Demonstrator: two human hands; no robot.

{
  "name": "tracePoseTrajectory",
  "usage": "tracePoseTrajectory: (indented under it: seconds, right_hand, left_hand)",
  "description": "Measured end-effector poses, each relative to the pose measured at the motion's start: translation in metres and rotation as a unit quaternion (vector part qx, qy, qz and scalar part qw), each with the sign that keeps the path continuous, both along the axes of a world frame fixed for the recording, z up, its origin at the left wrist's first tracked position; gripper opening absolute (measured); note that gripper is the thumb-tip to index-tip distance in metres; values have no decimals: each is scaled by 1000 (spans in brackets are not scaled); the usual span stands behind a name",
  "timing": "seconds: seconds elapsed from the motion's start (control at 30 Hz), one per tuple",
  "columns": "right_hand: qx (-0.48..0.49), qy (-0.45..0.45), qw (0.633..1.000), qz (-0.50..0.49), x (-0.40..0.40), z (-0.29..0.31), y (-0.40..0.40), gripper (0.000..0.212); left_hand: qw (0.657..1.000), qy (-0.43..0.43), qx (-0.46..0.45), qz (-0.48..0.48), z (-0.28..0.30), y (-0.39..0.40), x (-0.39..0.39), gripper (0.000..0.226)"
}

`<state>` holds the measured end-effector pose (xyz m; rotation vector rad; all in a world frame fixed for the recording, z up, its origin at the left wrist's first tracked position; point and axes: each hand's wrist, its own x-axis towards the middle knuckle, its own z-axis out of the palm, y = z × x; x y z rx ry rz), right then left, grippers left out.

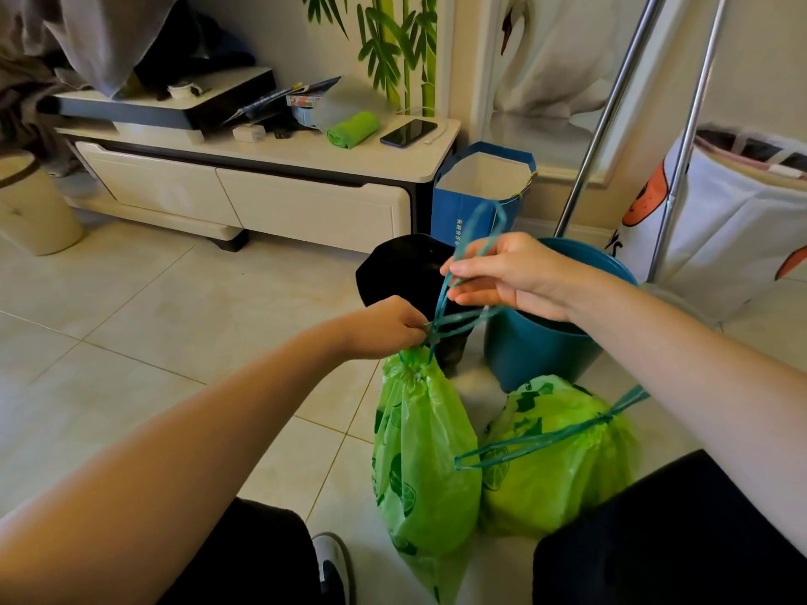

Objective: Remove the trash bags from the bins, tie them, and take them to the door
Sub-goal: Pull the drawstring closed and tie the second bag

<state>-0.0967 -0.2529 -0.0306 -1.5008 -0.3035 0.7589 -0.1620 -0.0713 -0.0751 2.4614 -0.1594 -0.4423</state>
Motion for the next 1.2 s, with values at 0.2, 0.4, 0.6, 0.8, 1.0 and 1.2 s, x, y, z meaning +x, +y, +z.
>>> tracePoseTrajectory:
  seconds: [0.2,0.4,0.6,0.8,1.0,1.2]
  right_hand:
    - [55,-23,998,-19,-3,-3,9,16]
    - [-101,-134,985,41,-3,-18,12,24]
    - [-323,-200,897,225,-14,-15,9,34]
    - [-287,-210,925,132,-8,-5,8,27]
    - [-297,-180,932,101,0,0,-1,28]
    - [-208,-77,961,167,3,9,-16,27]
  left_hand:
    - [998,20,-2,-55,7,-7,-11,26]
    - [996,11,-85,-26,7,-9,-11,32]
    - [986,40,-155,53,5,4,-8,36]
    - [970,76,-219,78,3,16,-5,32]
    - [945,132,-275,115,-2,24,-3,27]
    - [923,107,-332,161,-3,32,1,22]
